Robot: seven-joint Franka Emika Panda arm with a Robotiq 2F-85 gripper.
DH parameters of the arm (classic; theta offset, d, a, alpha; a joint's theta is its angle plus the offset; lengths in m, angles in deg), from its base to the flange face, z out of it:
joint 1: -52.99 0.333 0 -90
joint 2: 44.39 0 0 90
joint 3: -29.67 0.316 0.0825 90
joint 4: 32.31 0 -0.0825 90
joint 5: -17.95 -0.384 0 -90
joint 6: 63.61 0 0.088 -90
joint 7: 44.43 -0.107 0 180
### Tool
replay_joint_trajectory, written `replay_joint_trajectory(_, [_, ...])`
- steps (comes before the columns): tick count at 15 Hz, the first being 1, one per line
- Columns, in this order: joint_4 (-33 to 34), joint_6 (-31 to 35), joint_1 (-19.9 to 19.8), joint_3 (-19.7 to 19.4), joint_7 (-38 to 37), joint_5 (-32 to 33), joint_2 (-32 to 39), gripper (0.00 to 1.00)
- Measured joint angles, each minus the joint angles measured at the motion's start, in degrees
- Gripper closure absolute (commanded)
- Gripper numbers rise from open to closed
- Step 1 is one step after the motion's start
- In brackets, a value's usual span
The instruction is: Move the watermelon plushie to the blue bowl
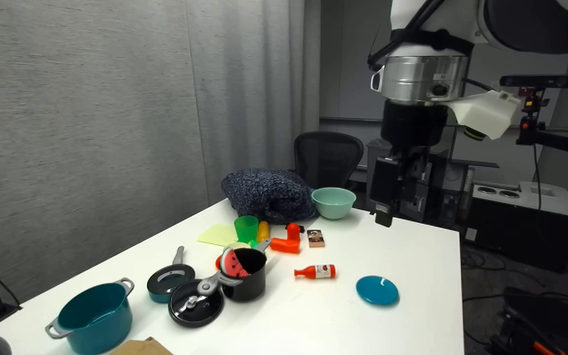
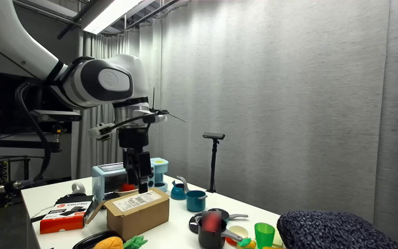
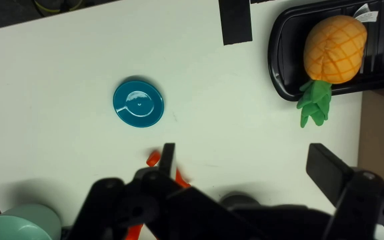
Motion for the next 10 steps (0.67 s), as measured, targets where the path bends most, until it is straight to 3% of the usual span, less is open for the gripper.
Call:
replay_joint_trajectory(4, [1.6,5.5,-0.4,-0.1,-2.3,1.4,2.5,0.0])
replay_joint_trajectory(10, [10.3,13.6,-1.6,-0.2,-6.5,6.6,11.5,0.0])
